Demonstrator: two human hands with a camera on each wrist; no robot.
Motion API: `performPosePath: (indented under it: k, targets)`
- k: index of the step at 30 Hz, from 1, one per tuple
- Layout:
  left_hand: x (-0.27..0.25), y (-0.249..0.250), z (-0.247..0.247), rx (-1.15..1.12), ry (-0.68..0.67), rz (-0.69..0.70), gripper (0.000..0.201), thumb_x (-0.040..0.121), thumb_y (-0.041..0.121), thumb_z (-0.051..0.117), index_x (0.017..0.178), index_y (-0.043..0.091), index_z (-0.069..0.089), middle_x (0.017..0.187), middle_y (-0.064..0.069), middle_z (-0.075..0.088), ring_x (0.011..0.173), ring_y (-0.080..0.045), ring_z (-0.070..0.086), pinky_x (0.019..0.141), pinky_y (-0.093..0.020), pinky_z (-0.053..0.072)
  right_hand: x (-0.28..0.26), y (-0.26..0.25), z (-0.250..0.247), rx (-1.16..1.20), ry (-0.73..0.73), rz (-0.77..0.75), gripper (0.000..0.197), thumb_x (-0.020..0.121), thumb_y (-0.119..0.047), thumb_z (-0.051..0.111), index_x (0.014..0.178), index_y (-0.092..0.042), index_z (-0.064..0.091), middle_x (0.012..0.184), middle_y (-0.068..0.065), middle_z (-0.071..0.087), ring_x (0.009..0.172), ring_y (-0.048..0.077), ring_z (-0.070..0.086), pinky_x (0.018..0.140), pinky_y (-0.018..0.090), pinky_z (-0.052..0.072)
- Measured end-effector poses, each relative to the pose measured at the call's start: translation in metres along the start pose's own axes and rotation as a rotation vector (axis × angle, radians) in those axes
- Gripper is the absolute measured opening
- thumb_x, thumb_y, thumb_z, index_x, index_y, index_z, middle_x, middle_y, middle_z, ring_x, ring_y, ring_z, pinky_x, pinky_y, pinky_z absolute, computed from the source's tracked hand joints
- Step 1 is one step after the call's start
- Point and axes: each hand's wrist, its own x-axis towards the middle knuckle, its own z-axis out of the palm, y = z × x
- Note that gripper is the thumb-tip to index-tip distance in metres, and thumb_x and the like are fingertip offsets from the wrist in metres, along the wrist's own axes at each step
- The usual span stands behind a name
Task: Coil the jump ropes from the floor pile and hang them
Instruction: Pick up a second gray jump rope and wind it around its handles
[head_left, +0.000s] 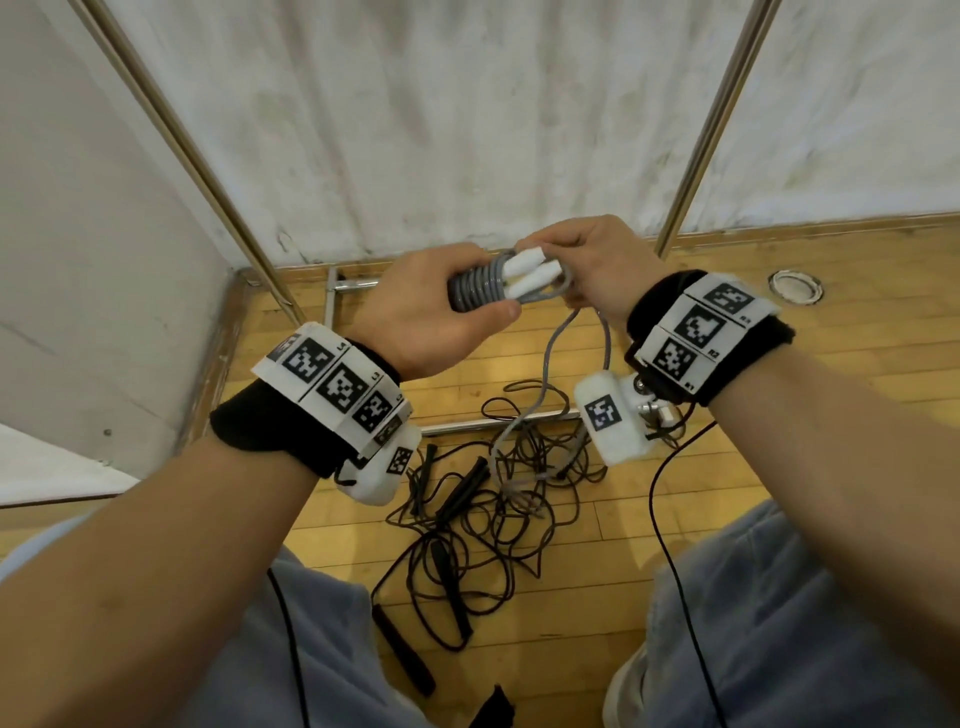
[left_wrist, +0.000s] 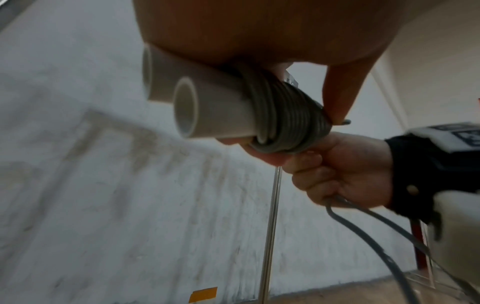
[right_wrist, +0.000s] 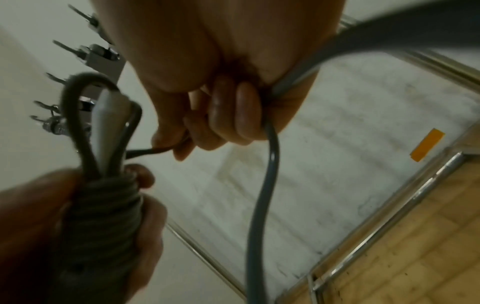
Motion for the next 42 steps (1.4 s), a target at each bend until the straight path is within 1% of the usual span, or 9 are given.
performPosePath:
  k: [6,10,14,17,19,22,25,29,42]
  targets:
    - [0.006,-0.002,-0.006,-0.146,0.157,-0.007,0.023,0.080,0.033,0.067,0.094,0.015,0.065,0.063,0.003,0.062,0.047,-0.004,0.055,0.048,-0.026,0.043,-0.008,0.009,0.027,0.128,-0.138,0.038,0.027,0.098,-0.021,0.046,0.076,-0.010,0.055,0.050,-0.004,0.044,0.040,0.010,0.027,0.041,0.023,0.023]
    - [0.009,-0.007,-0.005,-0.133,0.187,-0.024,0.021,0.082,0.031,0.067,0.095,0.014,0.065,0.064,0.009,0.062,0.049,-0.001,0.054,0.050,-0.022,0.042,-0.011,0.009,0.039,-0.098,-0.057,-0.034,0.037,0.101,-0.024,0.037,0.069,-0.017,0.055,0.054,-0.004,0.046,0.046,0.012,0.037,0.052,0.034,0.038]
    - [0.013,-0.011,-0.006,-0.159,0.200,-0.042,0.026,0.086,0.028,0.068,0.104,0.015,0.056,0.070,0.005,0.064,0.051,-0.001,0.056,0.050,-0.020,0.043,-0.014,0.008,0.043,-0.255,-0.113,-0.114,0.021,0.099,-0.015,0.039,0.088,-0.012,0.056,0.066,-0.001,0.055,0.059,0.013,0.055,0.062,0.019,0.046]
    - [0.013,-0.009,-0.007,-0.109,0.150,-0.007,0.032,0.086,0.029,0.067,0.113,0.015,0.057,0.074,0.008,0.059,0.052,0.000,0.053,0.050,-0.015,0.040,-0.016,0.010,0.047,-0.306,-0.169,-0.062,0.013,0.096,-0.011,0.045,0.093,-0.014,0.057,0.075,-0.002,0.062,0.079,0.019,0.062,0.086,0.039,0.050]
    - [0.014,-0.009,-0.007,-0.066,0.127,0.012,0.030,0.087,0.027,0.067,0.112,0.013,0.060,0.069,0.012,0.057,0.050,0.003,0.052,0.051,-0.014,0.039,-0.017,0.010,0.049,-0.186,-0.181,0.034,0.016,0.097,-0.009,0.043,0.092,-0.011,0.058,0.072,0.001,0.061,0.077,0.019,0.060,0.091,0.046,0.048]
    - [0.017,-0.016,-0.015,0.021,0.169,-0.018,0.027,0.086,0.030,0.067,0.110,0.018,0.062,0.069,0.010,0.060,0.057,-0.001,0.057,0.057,-0.023,0.046,-0.019,0.008,0.050,0.049,-0.183,0.131,0.021,0.099,-0.006,0.036,0.089,-0.008,0.055,0.063,0.004,0.046,0.058,0.017,0.047,0.071,0.039,0.046]
    - [0.019,-0.025,-0.022,0.175,0.163,-0.070,0.032,0.086,0.040,0.063,0.115,0.026,0.058,0.082,0.006,0.061,0.077,-0.020,0.061,0.071,-0.036,0.050,-0.019,0.008,0.049,-0.233,-0.160,0.083,0.025,0.101,-0.016,0.035,0.086,-0.012,0.054,0.061,0.000,0.046,0.055,0.016,0.044,0.062,0.032,0.042]
    - [0.020,-0.038,-0.018,0.395,0.111,-0.142,0.035,0.089,0.048,0.056,0.121,0.033,0.050,0.090,0.008,0.057,0.079,-0.021,0.056,0.070,-0.033,0.043,-0.018,0.011,0.049,-0.669,-0.166,-0.022,0.033,0.101,-0.031,0.033,0.085,-0.015,0.056,0.065,-0.006,0.048,0.058,0.008,0.044,0.051,0.024,0.030]
    - [0.021,-0.051,0.008,0.606,-0.093,-0.175,0.025,0.086,0.049,0.059,0.101,0.031,0.053,0.079,0.010,0.055,0.070,-0.015,0.051,0.055,-0.028,0.032,-0.021,-0.001,0.039,-0.966,-0.252,-0.218,0.026,0.100,-0.030,0.037,0.086,-0.017,0.054,0.066,-0.006,0.044,0.066,0.015,0.044,0.059,0.028,0.027]
